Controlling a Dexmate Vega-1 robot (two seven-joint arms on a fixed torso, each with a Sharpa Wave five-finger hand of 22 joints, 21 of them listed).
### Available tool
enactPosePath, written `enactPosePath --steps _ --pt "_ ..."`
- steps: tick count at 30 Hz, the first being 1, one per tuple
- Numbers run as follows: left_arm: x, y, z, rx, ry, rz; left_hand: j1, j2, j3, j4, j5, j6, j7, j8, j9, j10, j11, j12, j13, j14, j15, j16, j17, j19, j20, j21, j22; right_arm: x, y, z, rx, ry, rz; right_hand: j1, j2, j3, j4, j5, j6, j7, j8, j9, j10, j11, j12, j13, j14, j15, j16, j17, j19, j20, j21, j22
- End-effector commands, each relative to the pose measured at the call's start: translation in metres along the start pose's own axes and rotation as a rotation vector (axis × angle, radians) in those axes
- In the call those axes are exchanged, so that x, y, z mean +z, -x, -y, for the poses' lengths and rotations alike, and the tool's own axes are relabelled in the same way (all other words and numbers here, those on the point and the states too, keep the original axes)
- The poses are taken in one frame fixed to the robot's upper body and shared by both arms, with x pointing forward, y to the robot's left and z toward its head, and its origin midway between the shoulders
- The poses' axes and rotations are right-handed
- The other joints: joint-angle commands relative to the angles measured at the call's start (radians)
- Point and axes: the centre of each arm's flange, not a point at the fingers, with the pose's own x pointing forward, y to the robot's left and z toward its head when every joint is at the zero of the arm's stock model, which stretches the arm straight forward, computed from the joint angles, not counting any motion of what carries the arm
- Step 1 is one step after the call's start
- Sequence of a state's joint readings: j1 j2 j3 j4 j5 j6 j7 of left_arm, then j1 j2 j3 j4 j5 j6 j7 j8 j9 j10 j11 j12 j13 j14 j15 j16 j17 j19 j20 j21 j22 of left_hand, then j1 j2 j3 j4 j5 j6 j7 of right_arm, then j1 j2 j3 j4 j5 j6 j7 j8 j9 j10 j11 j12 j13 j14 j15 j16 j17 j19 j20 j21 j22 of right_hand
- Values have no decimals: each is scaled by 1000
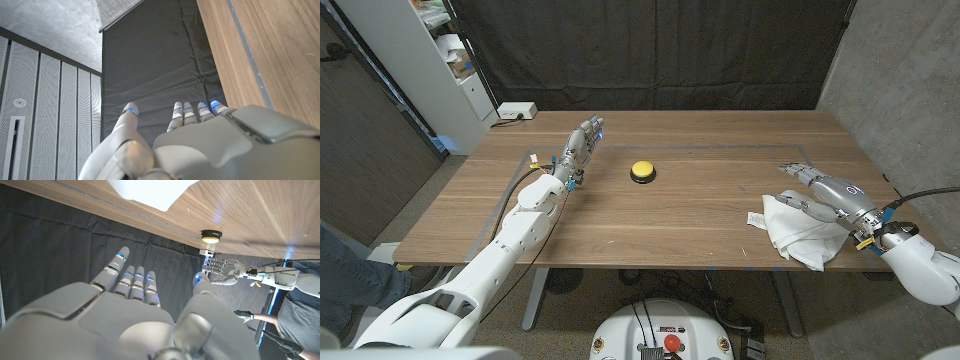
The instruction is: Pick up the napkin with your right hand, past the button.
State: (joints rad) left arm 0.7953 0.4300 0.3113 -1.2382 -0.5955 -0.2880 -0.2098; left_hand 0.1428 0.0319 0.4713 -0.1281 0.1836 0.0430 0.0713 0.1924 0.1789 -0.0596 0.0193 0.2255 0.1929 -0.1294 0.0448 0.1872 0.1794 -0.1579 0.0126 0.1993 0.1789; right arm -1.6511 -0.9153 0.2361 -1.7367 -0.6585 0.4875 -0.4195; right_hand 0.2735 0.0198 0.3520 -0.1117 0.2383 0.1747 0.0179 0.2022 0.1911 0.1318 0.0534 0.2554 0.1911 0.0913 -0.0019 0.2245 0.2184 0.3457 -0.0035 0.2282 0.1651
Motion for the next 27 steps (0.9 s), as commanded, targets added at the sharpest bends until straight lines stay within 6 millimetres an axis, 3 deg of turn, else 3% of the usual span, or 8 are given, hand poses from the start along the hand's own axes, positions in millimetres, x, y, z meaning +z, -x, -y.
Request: enactPosePath --steps 1,27 --pt "-1 1 0 0 3 -1 14 -2 -1 0 0 4 3 -2 3 1 -2 -4 4 -10 1 -1 1 -9 -3 -2 2 0 1 -10 44 30 -17 2 2 2 -2 3 -4 2 -2 3 -6 -1 -1 3 -2 5 -3 3 0 5 -3 5" --pt "-3 4 0 3 8 -4 15 -1 -5 1 0 4 6 -2 3 1 2 -6 4 -12 9 -1 1 -13 -1 -2 2 -8 6 -24 132 62 -64 48 13 21 -28 8 -21 1 -5 3 -26 -1 -22 4 -9 14 -11 -5 -7 16 -17 5"
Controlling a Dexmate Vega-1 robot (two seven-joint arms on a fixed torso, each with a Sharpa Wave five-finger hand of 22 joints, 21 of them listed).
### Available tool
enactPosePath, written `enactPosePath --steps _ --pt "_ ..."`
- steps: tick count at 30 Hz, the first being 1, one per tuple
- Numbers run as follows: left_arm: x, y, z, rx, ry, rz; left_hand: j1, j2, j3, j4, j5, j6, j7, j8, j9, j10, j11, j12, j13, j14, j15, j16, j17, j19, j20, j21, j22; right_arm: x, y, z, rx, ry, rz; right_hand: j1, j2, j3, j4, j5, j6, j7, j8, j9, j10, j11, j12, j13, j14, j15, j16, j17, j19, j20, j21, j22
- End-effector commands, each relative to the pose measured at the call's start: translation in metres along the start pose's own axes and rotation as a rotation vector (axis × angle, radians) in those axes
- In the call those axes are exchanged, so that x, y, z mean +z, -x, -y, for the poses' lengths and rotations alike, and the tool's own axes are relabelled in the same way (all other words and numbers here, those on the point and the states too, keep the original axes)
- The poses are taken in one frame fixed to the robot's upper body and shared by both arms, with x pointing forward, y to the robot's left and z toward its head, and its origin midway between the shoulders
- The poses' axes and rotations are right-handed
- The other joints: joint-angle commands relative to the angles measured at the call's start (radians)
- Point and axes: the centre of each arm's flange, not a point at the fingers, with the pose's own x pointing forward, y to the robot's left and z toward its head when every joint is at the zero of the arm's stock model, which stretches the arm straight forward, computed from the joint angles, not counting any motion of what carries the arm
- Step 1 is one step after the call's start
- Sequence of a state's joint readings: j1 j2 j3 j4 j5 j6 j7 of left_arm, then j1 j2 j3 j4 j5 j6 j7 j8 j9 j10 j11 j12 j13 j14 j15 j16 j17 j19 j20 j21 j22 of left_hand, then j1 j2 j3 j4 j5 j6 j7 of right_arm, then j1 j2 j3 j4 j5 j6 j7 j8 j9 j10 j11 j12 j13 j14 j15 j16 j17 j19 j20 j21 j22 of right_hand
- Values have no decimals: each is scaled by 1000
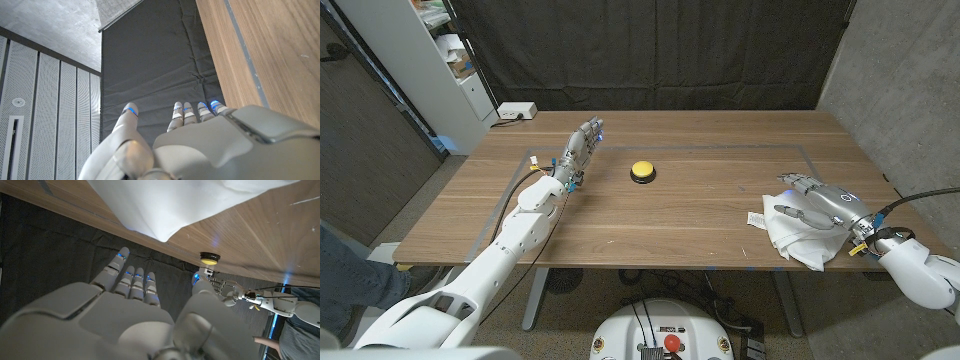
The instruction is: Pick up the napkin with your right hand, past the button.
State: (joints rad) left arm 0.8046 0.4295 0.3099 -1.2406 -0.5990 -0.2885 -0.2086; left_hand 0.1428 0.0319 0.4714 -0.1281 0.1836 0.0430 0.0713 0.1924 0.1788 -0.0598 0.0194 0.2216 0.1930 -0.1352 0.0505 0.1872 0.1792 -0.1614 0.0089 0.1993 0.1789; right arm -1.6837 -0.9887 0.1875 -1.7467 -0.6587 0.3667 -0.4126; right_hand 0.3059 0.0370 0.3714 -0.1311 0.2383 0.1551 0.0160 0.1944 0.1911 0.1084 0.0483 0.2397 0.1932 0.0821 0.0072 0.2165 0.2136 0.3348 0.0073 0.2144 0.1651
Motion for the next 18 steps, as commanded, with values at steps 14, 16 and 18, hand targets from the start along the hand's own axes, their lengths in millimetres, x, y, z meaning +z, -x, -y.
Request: enactPosePath --steps 14,16,18 --pt "-1 -2 -1 -4 1 -11 16 0 -7 1 0 2 8 -2 3 1 1 -3 4 -9 3 -2 2 -11 2 -2 2 -12 1 -17 85 15 -44 31 -6 5 -17 7 -2 5 3 3 -3 2 -11 3 1 4 -5 -3 5 7 -7 5" --pt "-1 -3 -1 -7 -1 -14 16 0 -7 1 0 2 8 -2 3 1 1 -3 4 -10 4 -2 2 -12 2 -3 2 -13 1 -18 93 14 -49 33 -6 5 -17 7 -2 5 3 3 -2 3 -11 3 1 5 -5 -3 5 7 -7 5" --pt "-2 -4 -1 -8 4 -16 16 0 -7 1 0 2 7 -2 3 1 1 -3 4 -10 4 -2 2 -12 1 -3 2 -15 1 -20 102 9 -57 33 -6 6 -18 7 -3 5 3 3 -2 3 -11 3 0 4 -5 -3 5 7 -7 5"
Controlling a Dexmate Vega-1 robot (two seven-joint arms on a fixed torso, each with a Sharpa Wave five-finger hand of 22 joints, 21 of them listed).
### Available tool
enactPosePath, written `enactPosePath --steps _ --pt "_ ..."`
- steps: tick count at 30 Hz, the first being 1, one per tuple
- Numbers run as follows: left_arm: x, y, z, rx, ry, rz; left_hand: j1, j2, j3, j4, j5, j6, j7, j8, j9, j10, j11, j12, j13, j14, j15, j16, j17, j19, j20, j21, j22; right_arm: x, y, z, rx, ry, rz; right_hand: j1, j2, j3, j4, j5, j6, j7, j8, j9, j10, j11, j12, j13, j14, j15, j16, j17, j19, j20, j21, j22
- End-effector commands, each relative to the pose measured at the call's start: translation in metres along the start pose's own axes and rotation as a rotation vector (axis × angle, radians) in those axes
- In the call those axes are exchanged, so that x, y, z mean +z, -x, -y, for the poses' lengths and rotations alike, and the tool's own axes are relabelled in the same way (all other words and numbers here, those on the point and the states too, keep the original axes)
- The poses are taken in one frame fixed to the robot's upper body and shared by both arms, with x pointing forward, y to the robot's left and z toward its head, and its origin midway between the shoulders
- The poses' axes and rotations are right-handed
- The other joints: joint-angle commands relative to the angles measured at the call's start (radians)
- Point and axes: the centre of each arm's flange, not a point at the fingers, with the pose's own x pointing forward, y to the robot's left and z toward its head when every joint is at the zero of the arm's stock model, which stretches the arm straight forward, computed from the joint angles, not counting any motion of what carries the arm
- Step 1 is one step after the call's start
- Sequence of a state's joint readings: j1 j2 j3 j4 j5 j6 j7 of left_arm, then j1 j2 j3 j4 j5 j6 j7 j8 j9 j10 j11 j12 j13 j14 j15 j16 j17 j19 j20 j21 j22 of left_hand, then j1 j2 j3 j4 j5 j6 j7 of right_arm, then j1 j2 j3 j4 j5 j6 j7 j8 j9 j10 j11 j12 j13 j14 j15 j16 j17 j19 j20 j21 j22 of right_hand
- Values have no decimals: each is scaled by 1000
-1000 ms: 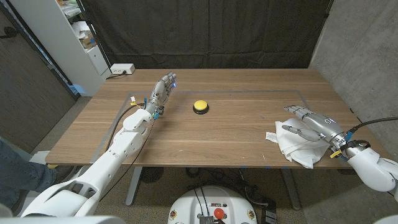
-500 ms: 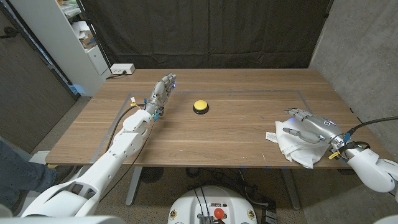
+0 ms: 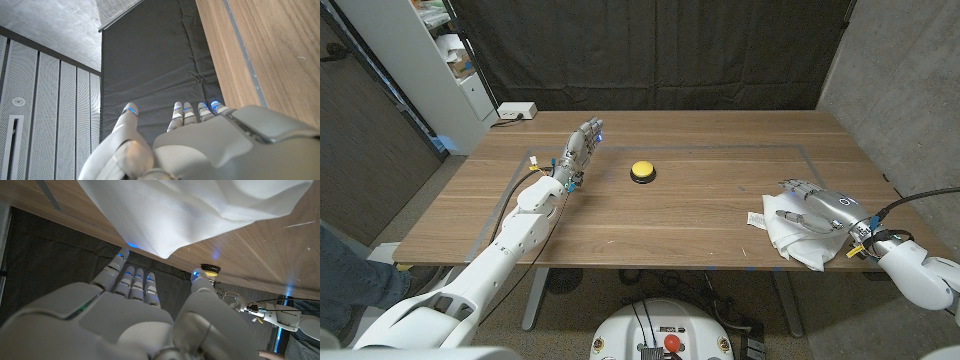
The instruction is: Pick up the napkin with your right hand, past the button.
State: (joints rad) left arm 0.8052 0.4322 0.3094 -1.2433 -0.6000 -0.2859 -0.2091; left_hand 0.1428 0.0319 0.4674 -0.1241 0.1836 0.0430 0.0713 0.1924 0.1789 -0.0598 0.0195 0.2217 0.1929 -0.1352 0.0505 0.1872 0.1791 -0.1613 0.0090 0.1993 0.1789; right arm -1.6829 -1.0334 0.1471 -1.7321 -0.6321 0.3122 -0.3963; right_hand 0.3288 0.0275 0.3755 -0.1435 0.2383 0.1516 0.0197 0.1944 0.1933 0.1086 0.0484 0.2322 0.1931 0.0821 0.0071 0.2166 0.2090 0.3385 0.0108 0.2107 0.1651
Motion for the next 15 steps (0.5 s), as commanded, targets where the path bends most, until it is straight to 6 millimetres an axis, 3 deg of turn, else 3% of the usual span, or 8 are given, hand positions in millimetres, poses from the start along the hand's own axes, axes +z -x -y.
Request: enactPosePath --steps 1,15 --pt "-4 -5 0 -9 5 -17 16 0 -3 -3 0 2 7 -2 3 1 1 -3 4 -10 4 -2 2 -13 1 -3 2 -8 -1 -9 48 0 -29 11 3 2 -5 7 1 1 3 1 -2 3 -4 3 1 3 -5 2 1 3 -4 5" --pt "-8 -10 -2 -12 11 -24 16 1 -5 -3 1 3 6 -2 3 2 -1 -4 4 -12 6 -2 2 -16 5 -3 2 -14 0 -19 93 -10 -62 21 4 5 -9 6 -4 -1 2 1 -2 3 -7 3 1 4 -6 0 1 5 -6 5"
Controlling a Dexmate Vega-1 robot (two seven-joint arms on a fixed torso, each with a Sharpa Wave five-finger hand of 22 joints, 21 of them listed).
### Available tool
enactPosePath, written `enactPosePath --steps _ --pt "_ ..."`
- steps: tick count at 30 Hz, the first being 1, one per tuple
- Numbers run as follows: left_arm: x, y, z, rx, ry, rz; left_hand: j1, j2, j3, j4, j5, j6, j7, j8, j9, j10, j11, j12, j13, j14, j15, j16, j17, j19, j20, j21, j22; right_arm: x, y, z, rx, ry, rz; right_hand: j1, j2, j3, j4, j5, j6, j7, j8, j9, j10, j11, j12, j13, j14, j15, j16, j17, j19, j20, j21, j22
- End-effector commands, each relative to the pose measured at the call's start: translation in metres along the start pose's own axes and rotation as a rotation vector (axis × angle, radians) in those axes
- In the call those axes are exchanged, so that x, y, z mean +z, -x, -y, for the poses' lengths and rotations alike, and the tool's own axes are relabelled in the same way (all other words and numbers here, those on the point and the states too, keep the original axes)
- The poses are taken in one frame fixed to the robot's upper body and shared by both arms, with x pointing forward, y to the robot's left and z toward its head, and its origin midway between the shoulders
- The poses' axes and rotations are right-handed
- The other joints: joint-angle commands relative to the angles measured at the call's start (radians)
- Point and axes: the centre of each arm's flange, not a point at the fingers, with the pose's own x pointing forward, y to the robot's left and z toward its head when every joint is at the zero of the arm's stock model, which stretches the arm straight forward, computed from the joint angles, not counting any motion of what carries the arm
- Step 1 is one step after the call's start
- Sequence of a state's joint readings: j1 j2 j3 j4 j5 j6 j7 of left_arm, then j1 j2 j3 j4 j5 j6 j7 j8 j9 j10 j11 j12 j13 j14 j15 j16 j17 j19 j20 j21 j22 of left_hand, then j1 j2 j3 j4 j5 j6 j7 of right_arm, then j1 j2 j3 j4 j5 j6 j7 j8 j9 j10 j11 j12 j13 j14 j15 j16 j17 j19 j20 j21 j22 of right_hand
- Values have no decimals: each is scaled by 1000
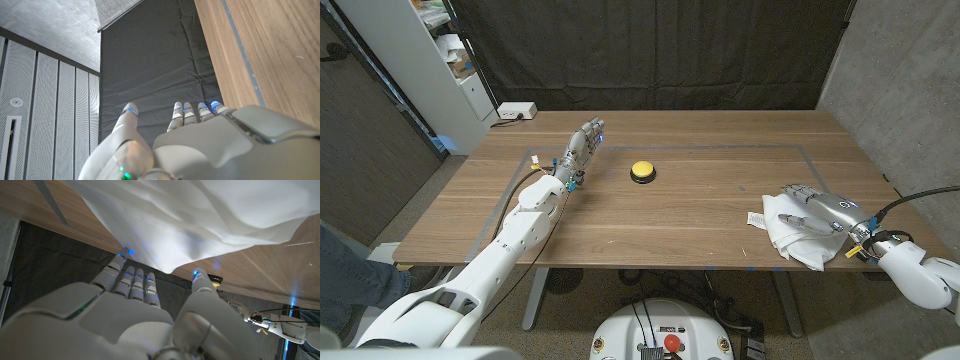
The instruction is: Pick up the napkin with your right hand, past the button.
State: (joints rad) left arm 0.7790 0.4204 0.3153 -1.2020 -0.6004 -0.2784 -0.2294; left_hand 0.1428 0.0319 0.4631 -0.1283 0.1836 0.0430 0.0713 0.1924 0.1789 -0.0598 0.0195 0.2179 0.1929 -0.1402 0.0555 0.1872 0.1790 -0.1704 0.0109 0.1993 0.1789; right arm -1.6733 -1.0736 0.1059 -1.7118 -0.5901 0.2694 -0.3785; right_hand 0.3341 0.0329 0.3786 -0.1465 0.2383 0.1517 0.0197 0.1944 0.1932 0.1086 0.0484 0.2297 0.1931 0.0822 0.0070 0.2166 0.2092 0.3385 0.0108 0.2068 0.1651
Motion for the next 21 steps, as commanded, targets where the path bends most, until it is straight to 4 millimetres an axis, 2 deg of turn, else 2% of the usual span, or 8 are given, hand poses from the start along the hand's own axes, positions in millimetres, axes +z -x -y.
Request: enactPosePath --steps 1,21 --pt "-3 -4 -1 -4 4 -9 16 1 -1 1 1 3 5 -2 3 1 -2 -1 4 -8 0 -2 2 -8 2 -4 2 -6 -1 -9 45 -4 -31 17 -1 3 -6 6 -4 -2 2 1 -2 4 -5 3 1 4 -6 0 1 5 -2 5" --pt "-5 -6 -6 -1 14 -14 17 2 -4 2 1 3 5 -2 3 0 -1 -2 4 -9 2 -1 2 -12 9 -4 2 -9 -5 -24 102 -2 -59 80 4 26 -28 5 -12 -6 3 1 1 0 -11 5 22 1 0 -4 0 14 -9 5"
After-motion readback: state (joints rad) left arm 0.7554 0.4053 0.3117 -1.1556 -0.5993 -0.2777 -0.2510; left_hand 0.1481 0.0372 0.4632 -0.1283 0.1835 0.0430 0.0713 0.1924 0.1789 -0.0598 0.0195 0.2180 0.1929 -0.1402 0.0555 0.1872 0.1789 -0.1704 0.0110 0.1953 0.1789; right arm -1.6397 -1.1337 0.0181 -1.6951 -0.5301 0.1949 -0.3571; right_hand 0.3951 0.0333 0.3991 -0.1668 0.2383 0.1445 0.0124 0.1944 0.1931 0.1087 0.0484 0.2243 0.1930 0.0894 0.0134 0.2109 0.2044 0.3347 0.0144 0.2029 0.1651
